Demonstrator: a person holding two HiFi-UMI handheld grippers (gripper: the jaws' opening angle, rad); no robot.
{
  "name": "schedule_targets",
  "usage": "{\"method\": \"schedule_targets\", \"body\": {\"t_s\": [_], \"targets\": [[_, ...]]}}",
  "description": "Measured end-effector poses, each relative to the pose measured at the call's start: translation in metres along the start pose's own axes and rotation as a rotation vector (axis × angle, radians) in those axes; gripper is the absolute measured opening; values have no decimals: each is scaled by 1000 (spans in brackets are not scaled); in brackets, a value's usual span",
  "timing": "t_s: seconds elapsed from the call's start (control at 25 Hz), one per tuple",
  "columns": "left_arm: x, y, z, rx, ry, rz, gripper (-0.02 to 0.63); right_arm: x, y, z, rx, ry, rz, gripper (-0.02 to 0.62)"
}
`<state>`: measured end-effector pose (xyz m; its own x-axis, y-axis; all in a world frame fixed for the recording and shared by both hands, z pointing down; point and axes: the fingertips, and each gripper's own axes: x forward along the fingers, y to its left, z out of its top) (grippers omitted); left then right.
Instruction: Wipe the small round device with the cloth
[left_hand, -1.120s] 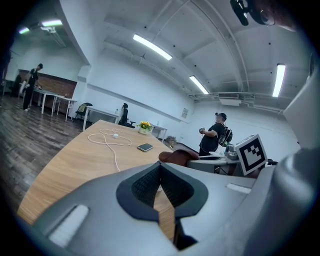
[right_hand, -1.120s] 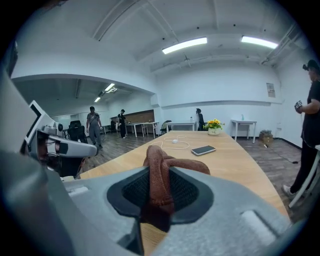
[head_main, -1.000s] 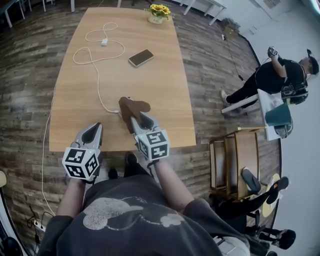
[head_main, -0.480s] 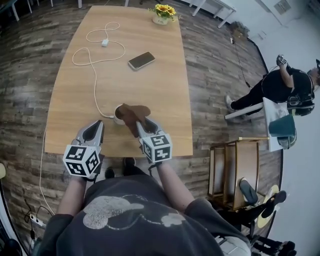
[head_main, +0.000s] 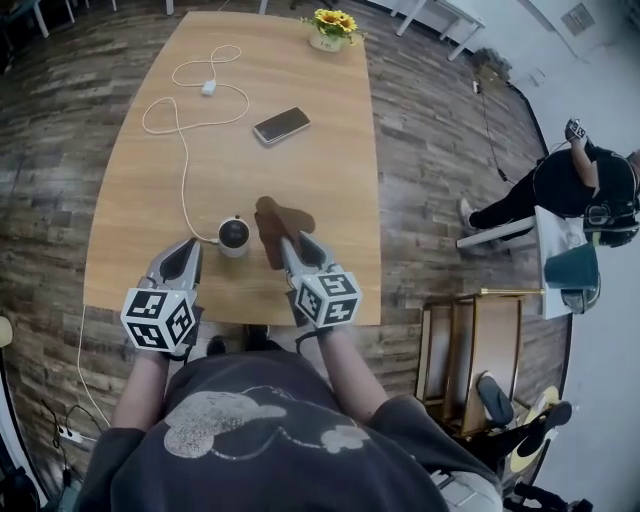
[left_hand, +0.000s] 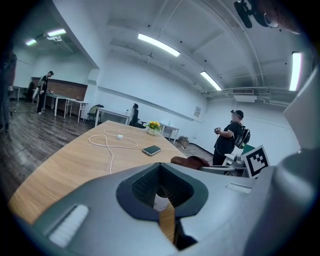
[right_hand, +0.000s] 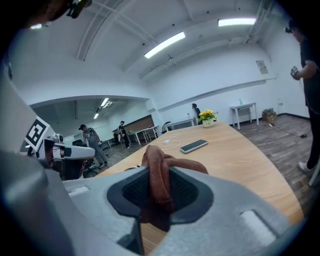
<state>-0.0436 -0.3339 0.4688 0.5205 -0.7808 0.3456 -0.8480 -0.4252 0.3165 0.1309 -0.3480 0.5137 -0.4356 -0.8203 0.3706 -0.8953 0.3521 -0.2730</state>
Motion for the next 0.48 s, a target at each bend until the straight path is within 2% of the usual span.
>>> {"method": "schedule_targets", "body": {"t_s": [0.24,0.48], "targets": [[11,5,-1,1,5,58,18,28,27,-23,-49,90,142,78],[18,12,0,-13,-13,123,18,47,19,-47,-91,182,161,80]]}}
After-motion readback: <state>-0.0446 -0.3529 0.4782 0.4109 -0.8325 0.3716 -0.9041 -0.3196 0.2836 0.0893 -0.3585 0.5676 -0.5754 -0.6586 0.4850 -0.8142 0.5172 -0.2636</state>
